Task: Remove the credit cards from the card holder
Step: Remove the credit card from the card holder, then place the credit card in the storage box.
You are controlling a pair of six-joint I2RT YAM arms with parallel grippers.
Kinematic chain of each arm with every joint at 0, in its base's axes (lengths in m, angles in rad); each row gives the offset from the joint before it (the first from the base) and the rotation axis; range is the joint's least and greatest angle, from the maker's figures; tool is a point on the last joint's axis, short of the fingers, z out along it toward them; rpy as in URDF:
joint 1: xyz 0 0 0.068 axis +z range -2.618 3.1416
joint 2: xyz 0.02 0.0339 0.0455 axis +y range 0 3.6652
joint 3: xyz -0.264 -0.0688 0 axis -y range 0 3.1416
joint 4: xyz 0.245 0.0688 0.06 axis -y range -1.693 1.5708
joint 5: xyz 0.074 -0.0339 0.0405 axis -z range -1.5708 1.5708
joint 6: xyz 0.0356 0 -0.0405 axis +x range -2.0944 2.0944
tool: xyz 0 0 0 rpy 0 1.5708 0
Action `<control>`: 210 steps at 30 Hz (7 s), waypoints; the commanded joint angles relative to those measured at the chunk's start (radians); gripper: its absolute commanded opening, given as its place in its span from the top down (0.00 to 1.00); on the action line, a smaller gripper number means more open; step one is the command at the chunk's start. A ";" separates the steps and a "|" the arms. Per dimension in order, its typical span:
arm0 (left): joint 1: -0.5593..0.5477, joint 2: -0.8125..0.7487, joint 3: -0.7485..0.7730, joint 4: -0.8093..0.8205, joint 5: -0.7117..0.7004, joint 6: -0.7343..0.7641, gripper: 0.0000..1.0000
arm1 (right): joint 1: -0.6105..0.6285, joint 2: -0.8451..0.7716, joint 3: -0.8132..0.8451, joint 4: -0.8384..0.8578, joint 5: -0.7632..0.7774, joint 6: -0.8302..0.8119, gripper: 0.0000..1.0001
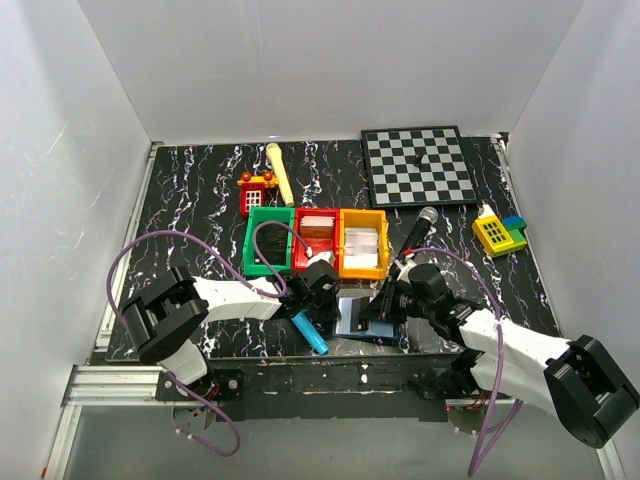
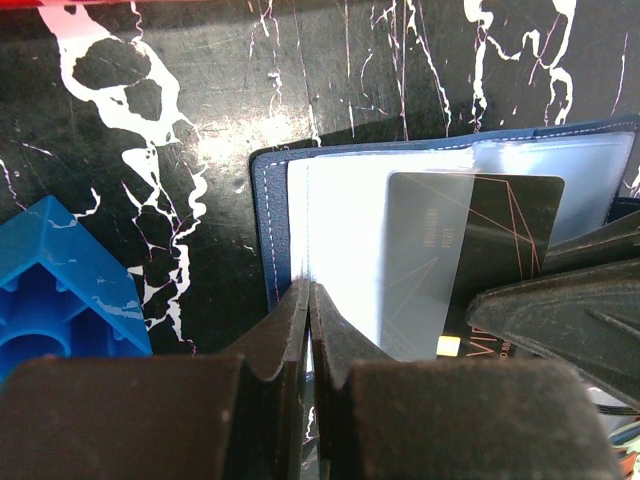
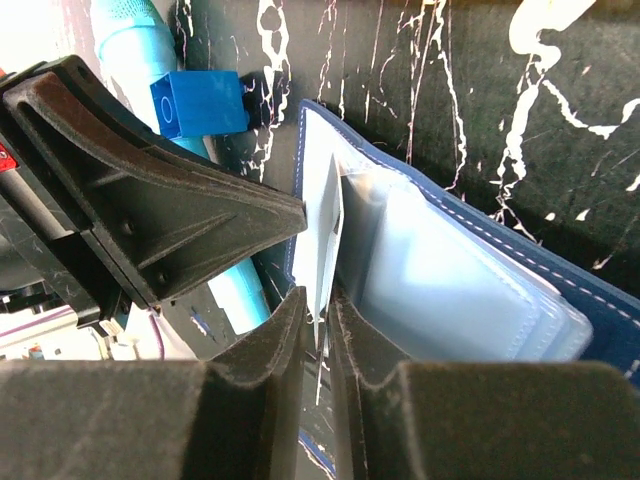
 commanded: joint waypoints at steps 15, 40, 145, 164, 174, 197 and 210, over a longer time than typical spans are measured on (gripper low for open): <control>0.002 0.012 -0.048 -0.070 -0.026 0.012 1.00 | -0.044 -0.065 0.009 -0.071 0.024 -0.007 0.99; -0.073 -0.290 0.117 -0.055 -0.124 0.158 0.39 | -0.083 -0.297 0.350 -0.586 0.139 -0.237 0.99; 0.249 -1.080 -0.374 0.633 0.390 0.172 0.27 | 0.262 -0.234 0.419 0.059 -0.144 -0.242 0.99; 0.259 -0.685 0.169 -0.179 0.832 0.761 0.61 | 0.262 -0.181 0.549 -0.325 -0.236 -0.481 0.99; 0.242 -0.672 0.140 -0.199 0.858 0.784 0.64 | 0.264 -0.171 0.528 -0.273 -0.249 -0.458 0.99; 0.200 -0.628 0.143 -0.201 0.833 0.792 0.89 | 0.262 -0.177 0.518 -0.258 -0.254 -0.441 0.99; 0.200 -0.611 0.136 -0.204 0.861 0.786 1.00 | 0.262 -0.181 0.518 -0.252 -0.251 -0.432 0.95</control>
